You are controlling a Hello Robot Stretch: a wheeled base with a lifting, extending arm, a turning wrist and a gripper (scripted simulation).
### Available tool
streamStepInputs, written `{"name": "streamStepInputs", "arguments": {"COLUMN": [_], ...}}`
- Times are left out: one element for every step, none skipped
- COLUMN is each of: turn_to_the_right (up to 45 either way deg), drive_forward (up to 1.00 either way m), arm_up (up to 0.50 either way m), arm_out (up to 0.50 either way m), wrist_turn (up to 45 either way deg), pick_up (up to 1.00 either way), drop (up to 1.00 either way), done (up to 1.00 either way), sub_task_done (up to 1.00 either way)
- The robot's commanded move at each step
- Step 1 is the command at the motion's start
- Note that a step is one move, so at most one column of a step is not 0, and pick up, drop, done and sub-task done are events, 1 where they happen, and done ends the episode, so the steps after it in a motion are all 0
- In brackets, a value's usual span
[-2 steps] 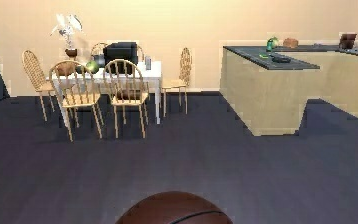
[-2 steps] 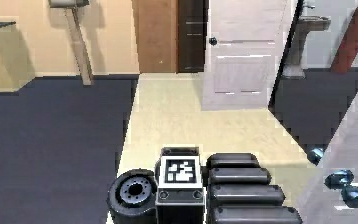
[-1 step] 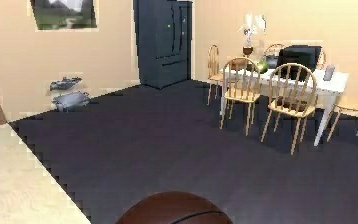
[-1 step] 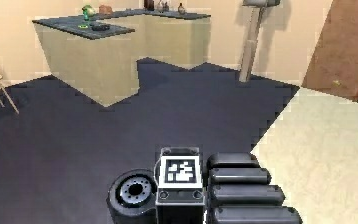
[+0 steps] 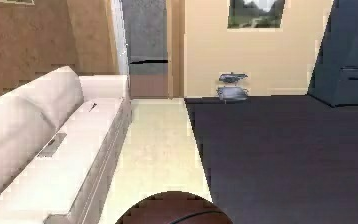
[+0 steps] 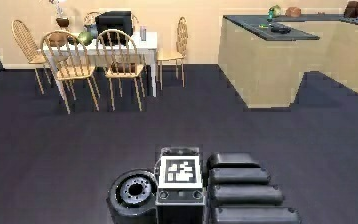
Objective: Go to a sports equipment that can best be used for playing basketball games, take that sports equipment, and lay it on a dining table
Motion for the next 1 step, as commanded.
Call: {"name": "streamStepInputs", "arguments": {"turn_to_the_right": [-45.0], "drive_forward": [0.00], "arm_up": [0.00], "arm_out": [0.00], "wrist_turn": [0.0], "pick_up": [0.00], "drop": [0.00], "done": [0.00], "sub_task_done": [0.00]}}
